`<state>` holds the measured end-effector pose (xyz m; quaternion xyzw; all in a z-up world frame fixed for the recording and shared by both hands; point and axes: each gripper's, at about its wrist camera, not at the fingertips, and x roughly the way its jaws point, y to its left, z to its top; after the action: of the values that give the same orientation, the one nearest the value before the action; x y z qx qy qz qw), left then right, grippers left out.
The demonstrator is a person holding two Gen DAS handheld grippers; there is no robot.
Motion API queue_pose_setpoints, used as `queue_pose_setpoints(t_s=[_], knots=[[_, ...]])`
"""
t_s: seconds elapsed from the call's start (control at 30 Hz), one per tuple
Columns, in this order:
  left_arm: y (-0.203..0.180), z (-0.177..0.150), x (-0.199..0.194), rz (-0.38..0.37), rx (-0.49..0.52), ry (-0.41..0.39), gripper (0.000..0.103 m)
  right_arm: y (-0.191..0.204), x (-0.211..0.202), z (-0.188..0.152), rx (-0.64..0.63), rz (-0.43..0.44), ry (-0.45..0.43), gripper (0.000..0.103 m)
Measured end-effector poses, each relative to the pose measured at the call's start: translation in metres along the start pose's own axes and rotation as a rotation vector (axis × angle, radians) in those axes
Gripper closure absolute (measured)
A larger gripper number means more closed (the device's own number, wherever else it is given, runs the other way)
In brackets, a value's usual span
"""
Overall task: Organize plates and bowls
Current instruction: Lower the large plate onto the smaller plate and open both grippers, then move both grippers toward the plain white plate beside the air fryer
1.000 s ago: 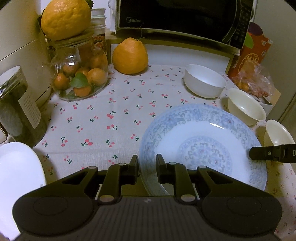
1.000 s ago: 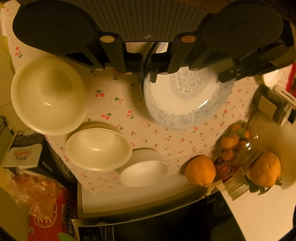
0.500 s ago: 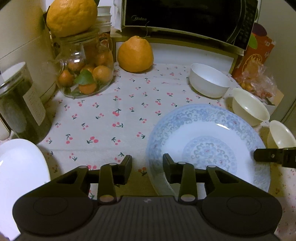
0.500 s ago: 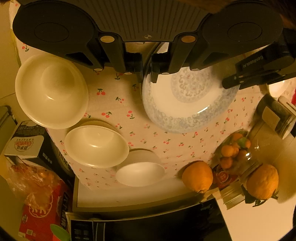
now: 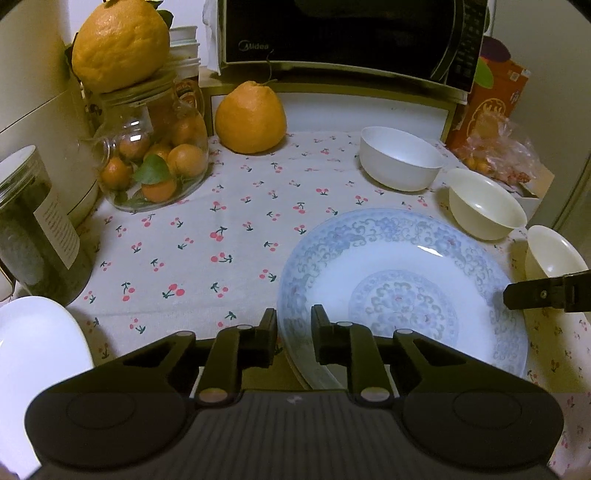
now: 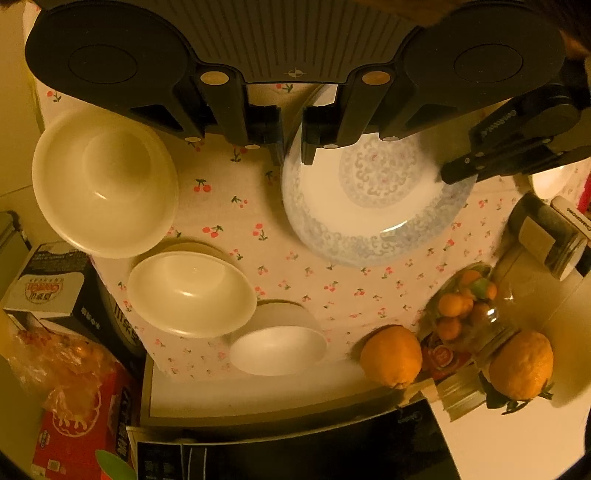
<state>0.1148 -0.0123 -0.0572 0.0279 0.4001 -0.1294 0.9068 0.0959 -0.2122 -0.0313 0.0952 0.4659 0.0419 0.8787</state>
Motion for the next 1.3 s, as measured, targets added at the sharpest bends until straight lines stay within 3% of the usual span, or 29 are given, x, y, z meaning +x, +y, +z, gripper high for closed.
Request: queue_pose_setpoints(t_s=[0.23, 0.33, 0.67, 0.8, 0.93, 1.3], knots=[[0.002, 0.001, 0.0, -0.014, -0.009, 0.008, 0.085, 0.0, 0.0, 0.001, 0.002, -0.001, 0.003, 0.091], [0.004, 0.002, 0.0, -0.03, -0.028, 0.032, 0.075, 0.0, -0.001, 0.001, -0.003, 0.003, -0.001, 0.09], [0.007, 0.005, -0.011, -0.052, -0.041, 0.054, 0.018, -0.001, -0.01, 0.002, 0.01, 0.025, -0.015, 0.037], [0.007, 0.004, -0.014, -0.072, -0.049, 0.071, 0.003, 0.0, -0.015, 0.002, 0.014, 0.036, -0.027, 0.026], [0.01, 0.003, -0.018, -0.071, -0.069, 0.112, 0.001, 0.0, -0.018, 0.001, 0.014, 0.036, -0.039, 0.016], [0.018, -0.001, -0.039, -0.087, -0.085, 0.153, 0.0, 0.007, -0.026, -0.003, 0.027, 0.066, -0.054, 0.009]])
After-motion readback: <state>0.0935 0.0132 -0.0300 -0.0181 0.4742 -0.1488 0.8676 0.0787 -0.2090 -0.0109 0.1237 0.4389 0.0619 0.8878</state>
